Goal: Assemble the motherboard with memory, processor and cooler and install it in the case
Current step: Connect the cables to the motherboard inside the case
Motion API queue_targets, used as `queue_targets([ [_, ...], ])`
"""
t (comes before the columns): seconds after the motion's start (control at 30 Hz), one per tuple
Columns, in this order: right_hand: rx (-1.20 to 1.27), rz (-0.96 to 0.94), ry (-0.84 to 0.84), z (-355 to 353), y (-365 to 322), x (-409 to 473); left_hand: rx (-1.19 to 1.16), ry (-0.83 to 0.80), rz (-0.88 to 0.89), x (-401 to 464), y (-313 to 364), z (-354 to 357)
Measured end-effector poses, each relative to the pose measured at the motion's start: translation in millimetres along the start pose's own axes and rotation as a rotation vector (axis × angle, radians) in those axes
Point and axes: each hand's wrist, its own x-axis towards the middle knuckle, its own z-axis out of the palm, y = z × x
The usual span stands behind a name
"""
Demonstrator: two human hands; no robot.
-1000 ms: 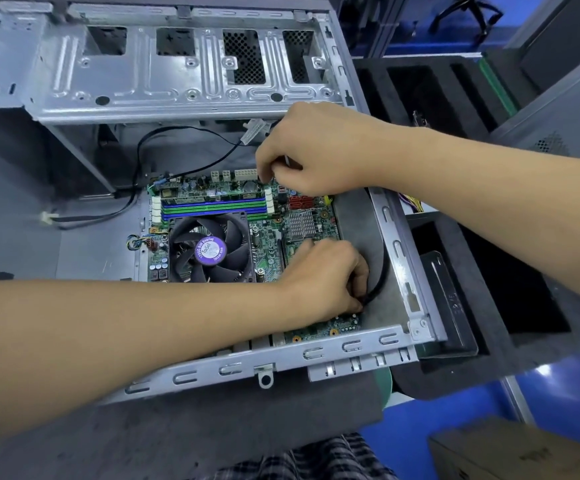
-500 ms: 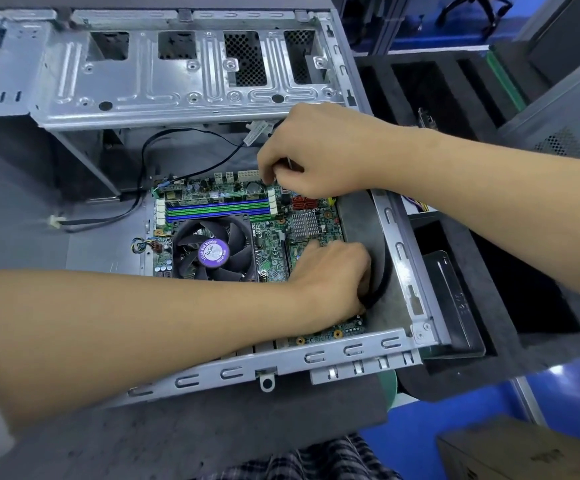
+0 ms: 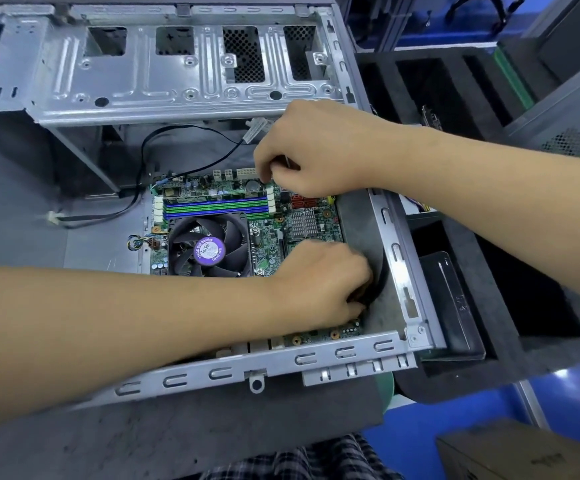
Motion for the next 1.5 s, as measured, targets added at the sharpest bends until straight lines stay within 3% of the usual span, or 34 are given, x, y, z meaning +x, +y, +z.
queue_targets([
  [0.17,-0.002,-0.001,0.002,0.3,0.1,-0.1,-0.067,0.081,0.001,-6.9,-2.4,5.4],
  [0.4,0.002,0.0,-0.005,0.5,1.5,-0.5,-0.285,0.028,-0.173,-4.2,2.2,10.6],
  [0.6,-0.013,0.004,-0.008,1.3,1.9,0.7,-0.333,-0.021,-0.269,0.7,3.1,12.6],
  [1.5,-0.04,0.063,-0.039,2.5,1.6,-0.7,-0.267,-0.046,-0.171,1.6,-4.4,13.2],
])
